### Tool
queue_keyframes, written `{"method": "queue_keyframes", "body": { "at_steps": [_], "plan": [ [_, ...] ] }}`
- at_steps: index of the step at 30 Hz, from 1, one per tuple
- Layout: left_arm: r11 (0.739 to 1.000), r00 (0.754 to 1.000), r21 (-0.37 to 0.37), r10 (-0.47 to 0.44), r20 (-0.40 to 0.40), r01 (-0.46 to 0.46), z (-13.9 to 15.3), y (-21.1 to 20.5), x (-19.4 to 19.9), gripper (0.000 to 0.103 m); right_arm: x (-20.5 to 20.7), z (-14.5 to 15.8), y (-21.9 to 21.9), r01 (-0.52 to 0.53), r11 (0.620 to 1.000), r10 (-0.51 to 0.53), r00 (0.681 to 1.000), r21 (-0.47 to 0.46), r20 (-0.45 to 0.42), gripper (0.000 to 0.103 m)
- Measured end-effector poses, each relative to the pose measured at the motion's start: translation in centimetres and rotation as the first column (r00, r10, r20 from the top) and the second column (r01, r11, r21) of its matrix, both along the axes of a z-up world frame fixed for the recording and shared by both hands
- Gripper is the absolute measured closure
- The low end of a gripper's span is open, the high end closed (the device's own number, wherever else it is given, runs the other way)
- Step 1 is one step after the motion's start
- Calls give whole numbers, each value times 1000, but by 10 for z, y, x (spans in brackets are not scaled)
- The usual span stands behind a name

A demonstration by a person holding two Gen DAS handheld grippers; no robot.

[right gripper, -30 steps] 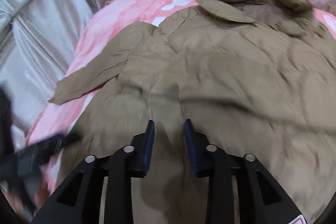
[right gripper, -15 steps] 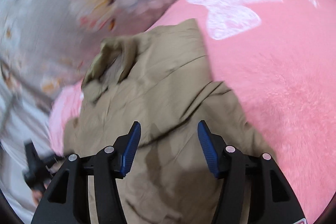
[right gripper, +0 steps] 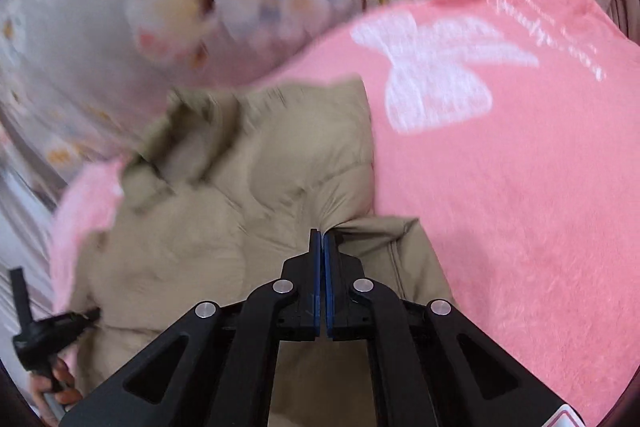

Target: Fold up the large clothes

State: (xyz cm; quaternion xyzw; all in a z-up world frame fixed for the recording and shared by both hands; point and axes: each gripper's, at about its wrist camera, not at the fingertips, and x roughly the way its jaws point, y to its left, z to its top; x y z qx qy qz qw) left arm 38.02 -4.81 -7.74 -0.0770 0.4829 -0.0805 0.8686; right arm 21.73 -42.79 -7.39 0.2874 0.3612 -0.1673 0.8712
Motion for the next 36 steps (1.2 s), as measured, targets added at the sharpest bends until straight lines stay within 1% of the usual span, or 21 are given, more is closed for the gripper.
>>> {"method": "queue_keyframes", "body": {
  "at_steps": [2, 5, 7, 8, 10, 11, 12, 13, 14, 16, 17, 18, 19, 21, 22, 24, 26, 27, 30, 33, 36],
  "plan": [
    [999, 1000, 34, -7, 23, 7, -1, -4, -5, 100, 0, -7, -3, -2, 1000, 2, 1000, 11, -23, 103],
    [996, 998, 91, -26, 58, 21, -5, -11, -8, 99, 5, -8, 3, -12, 999, 9, 998, -36, -70, 103],
    [988, 994, 153, -42, 96, 27, -6, -19, -12, 98, 7, -7, 4, -22, 998, 18, 996, -56, -83, 102],
    [983, 992, 183, -51, 112, 30, -6, -23, -15, 98, 3, -5, 4, -23, 998, 19, 997, -51, -77, 100],
    [976, 989, 216, -71, 127, 42, -3, -23, -19, 96, -11, 3, 5, -15, 999, 13, 998, -32, -68, 91],
    [973, 988, 227, -79, 134, 47, 0, -21, -23, 93, -21, 10, 8, -11, 999, 8, 998, -35, -61, 90],
    [971, 987, 236, -82, 141, 47, 3, -18, -28, 87, -30, 17, 14, -9, 998, 6, 998, -60, -55, 88],
    [968, 985, 247, -78, 154, 39, 11, -12, -34, 83, -39, 28, 24, -11, 994, 7, 999, -110, -39, 88],
    [967, 983, 254, -71, 169, 26, 19, -9, -40, 77, -46, 41, 36, -20, 987, 18, 1000, -158, -13, 88],
    [967, 974, 256, -58, 220, 0, 42, -9, -52, 79, -43, 59, 57, -64, 982, 71, 997, -177, 34, 88],
    [973, 968, 232, -63, 244, 5, 56, -12, -56, 79, -35, 66, 71, -99, 979, 110, 992, -179, 55, 88],
    [982, 963, 187, -75, 260, 25, 70, -19, -60, 79, -23, 71, 87, -140, 972, 155, 986, -190, 65, 88],
    [985, 960, 166, -83, 266, 39, 78, -27, -61, 79, -11, 72, 103, -178, 963, 195, 979, -202, 66, 89],
    [984, 959, 155, -121, 256, 82, 84, -51, -54, 78, 14, 68, 129, -235, 948, 251, 967, -216, 51, 89],
    [983, 962, 155, -132, 239, 97, 80, -62, -50, 78, 27, 62, 141, -261, 941, 274, 961, -215, 34, 89],
    [979, 973, 162, -152, 176, 124, 60, -79, -37, 77, 50, 48, 158, -292, 932, 297, 955, -215, -8, 89],
    [975, 983, 180, -153, 106, 133, 32, -89, -27, 77, 64, 33, 168, -311, 925, 308, 950, -220, -50, 89],
    [974, 984, 181, -151, 91, 133, 22, -90, -26, 77, 69, 23, 171, -322, 924, 314, 947, -204, -71, 91],
    [975, 981, 183, -153, 118, 130, 6, -89, -31, 77, 72, 4, 176, -329, 924, 317, 944, -196, -92, 92],
    [974, 979, 191, -149, 142, 121, -3, -89, -34, 77, 69, -6, 173, -325, 930, 316, 945, -170, -83, 93],
    [972, 976, 208, -146, 164, 110, -6, -91, -38, 77, 67, -11, 172, -321, 931, 313, 947, -171, -78, 94]
  ]
}}
